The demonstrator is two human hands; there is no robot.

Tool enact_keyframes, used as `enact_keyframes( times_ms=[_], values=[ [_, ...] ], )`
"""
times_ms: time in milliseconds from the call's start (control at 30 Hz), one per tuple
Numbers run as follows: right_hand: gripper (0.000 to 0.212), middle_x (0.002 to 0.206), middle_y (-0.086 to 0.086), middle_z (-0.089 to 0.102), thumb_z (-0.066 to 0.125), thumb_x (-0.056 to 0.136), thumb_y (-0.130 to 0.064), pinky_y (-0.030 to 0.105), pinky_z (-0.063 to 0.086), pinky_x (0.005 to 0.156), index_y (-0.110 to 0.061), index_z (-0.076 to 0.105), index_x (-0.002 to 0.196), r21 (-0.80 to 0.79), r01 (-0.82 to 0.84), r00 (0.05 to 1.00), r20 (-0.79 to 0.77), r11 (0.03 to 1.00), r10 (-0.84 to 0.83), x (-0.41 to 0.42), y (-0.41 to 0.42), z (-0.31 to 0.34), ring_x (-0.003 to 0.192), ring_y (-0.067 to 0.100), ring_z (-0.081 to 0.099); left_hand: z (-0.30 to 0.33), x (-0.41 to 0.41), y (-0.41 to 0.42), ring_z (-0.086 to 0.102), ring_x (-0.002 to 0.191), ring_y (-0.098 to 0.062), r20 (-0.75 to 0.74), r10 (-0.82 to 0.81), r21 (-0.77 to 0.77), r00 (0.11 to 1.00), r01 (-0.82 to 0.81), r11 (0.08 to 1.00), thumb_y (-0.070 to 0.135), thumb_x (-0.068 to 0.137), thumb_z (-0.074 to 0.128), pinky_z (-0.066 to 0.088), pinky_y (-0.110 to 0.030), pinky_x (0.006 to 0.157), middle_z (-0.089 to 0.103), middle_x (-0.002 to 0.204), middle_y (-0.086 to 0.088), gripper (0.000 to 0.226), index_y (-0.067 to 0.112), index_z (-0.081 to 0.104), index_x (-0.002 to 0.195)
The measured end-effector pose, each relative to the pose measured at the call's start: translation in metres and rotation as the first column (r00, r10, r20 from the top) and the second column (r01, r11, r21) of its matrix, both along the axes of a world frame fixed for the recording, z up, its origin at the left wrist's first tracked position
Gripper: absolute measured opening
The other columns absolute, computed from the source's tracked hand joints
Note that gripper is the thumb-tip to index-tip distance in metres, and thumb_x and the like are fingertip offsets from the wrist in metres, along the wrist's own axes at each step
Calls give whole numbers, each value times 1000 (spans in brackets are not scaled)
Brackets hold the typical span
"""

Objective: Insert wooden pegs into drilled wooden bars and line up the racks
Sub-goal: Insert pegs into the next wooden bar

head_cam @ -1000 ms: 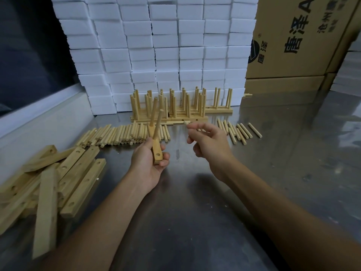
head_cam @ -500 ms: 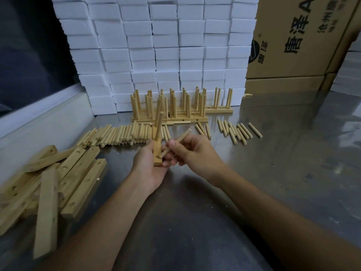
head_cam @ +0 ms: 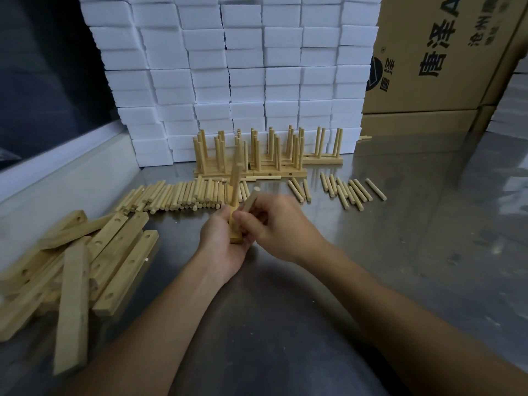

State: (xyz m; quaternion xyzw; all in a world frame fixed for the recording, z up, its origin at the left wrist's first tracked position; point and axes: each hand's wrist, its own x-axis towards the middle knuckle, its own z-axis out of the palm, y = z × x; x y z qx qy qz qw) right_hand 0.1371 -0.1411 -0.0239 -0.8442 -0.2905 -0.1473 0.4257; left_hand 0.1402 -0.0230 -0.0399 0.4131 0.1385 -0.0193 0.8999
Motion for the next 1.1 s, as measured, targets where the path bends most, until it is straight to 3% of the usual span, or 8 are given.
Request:
enact_keyframes(
  times_ms=[233, 400, 500, 667, 733, 800, 933, 1100],
  values=[
    [26, 76, 7, 71, 66, 95, -26, 41, 56, 69, -3, 72, 84, 21, 34, 999, 35, 999, -35, 0, 7, -3, 71, 18, 67, -4, 5, 2, 74, 81, -23, -11, 13, 5, 1000, -13, 1000, 26, 106, 37, 56, -31, 61, 75, 90, -13, 36, 7, 61, 125],
    [38, 67, 13, 67, 72, 91, -32, 46, 54, 62, -1, 64, 71, 139, 95, 995, -3, 986, -95, 2, 11, -9, 65, 26, 65, -5, 6, 1, 74, 67, -21, -14, 22, 2, 1000, -22, 1000, 27, 106, 36, 56, -28, 52, 75, 77, -13, 34, 5, 58, 120],
    [30, 74, 11, 70, 71, 92, -29, 47, 56, 67, -2, 69, 80, 135, 37, 999, -38, 990, -32, 3, 8, -10, 71, 24, 68, -6, 6, 3, 75, 80, -24, -19, 17, -11, 1000, -17, 1000, 28, 106, 36, 57, -29, 55, 74, 94, -16, 38, 6, 55, 131],
    [18, 87, 1, 73, 69, 93, -27, 38, 59, 76, -10, 74, 97, 110, 40, 995, -93, 993, -30, -1, 5, -15, 80, 11, 69, -2, 3, 1, 75, 78, -27, -22, 6, -15, 1000, -7, 1000, 30, 106, 38, 58, -33, 54, 73, 100, -18, 40, 3, 56, 130],
    [15, 87, -3, 73, 72, 90, -29, 36, 58, 76, -15, 74, 96, 110, 75, 993, -102, 991, -64, -2, 6, -18, 79, 8, 68, 1, 3, 0, 74, 83, -31, -33, 2, -27, 999, -3, 1000, 31, 106, 39, 58, -38, 61, 72, 101, -20, 42, -1, 58, 126],
    [18, 85, -6, 71, 76, 87, -34, 34, 58, 74, -18, 72, 94, 105, 119, 989, -105, 987, -108, -2, 5, -19, 78, 7, 66, 2, 3, 0, 74, 82, -31, -37, -10, -31, 999, 9, 999, 32, 106, 38, 57, -42, 65, 73, 96, -19, 43, -3, 61, 119],
    [23, 85, -14, 66, 78, 81, -38, 27, 58, 73, -23, 67, 96, 125, 165, 979, -144, 978, -147, -3, 4, -20, 79, 3, 65, 3, 1, 1, 75, 69, -26, -26, -47, -37, 999, 46, 998, 30, 107, 34, 58, -35, 50, 75, 77, -14, 39, 2, 61, 105],
    [20, 93, -10, 72, 74, 87, -31, 34, 61, 76, -22, 74, 105, 148, 178, 970, -192, 973, -149, 1, -1, -18, 81, 7, 69, 0, 4, 2, 73, 94, -28, 7, -102, 31, 995, 102, 994, 30, 108, 27, 53, -37, 78, 73, 104, -22, 50, -5, 63, 110]
  ],
)
